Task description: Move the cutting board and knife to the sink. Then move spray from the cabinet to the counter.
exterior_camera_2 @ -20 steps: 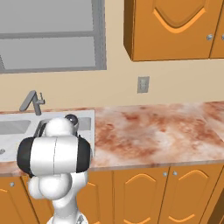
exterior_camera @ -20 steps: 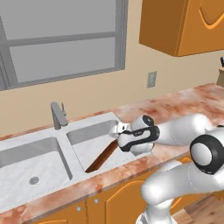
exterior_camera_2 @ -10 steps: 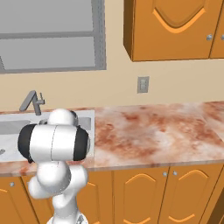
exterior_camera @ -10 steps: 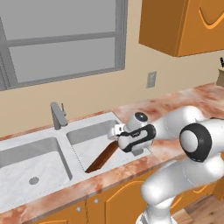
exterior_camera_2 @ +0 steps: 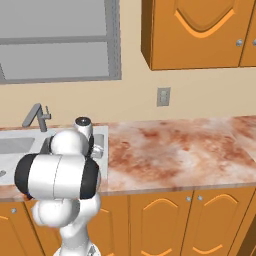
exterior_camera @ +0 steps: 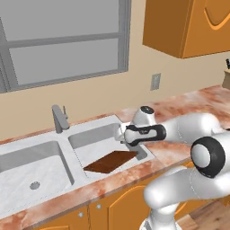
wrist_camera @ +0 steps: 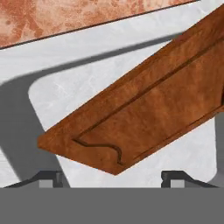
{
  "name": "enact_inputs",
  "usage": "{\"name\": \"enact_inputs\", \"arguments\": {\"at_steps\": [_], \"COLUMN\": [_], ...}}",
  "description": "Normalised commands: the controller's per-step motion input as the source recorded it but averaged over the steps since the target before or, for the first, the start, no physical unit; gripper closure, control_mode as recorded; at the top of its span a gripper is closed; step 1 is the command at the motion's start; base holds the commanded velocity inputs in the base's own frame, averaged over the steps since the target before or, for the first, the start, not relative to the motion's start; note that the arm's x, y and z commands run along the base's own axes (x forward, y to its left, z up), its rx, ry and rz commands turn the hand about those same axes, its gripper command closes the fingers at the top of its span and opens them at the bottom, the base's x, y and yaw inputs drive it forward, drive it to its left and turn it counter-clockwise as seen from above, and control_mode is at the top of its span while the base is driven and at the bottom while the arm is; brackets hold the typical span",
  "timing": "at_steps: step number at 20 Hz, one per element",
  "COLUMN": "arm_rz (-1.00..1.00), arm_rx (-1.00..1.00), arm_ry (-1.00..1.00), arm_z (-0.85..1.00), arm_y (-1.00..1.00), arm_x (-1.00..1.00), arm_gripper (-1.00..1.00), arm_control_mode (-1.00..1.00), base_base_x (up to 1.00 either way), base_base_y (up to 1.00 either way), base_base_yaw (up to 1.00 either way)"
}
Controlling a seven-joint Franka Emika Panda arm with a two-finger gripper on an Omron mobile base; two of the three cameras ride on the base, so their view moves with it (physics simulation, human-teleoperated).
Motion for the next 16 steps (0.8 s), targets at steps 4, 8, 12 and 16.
{"name": "enact_inputs", "arguments": {"at_steps": [4, 8, 12, 16], "arm_rz": [0.02, 0.00, 0.00, 0.00], "arm_rx": [0.00, -0.01, 0.00, 0.00], "arm_ry": [0.00, 0.00, 0.00, -0.02], "arm_z": [0.98, 1.00, 1.00, 1.00], "arm_y": [-0.05, 0.01, 0.00, 0.00], "arm_x": [-0.51, -0.67, -0.87, -0.84], "arm_gripper": [-1.00, -1.00, -1.00, -1.00], "arm_control_mode": [-1.00, -1.00, -1.00, -1.00], "base_base_x": [0.00, 0.00, 0.00, 0.00], "base_base_y": [0.00, 0.00, 0.00, 0.00], "base_base_yaw": [0.00, 0.00, 0.00, 0.00]}}
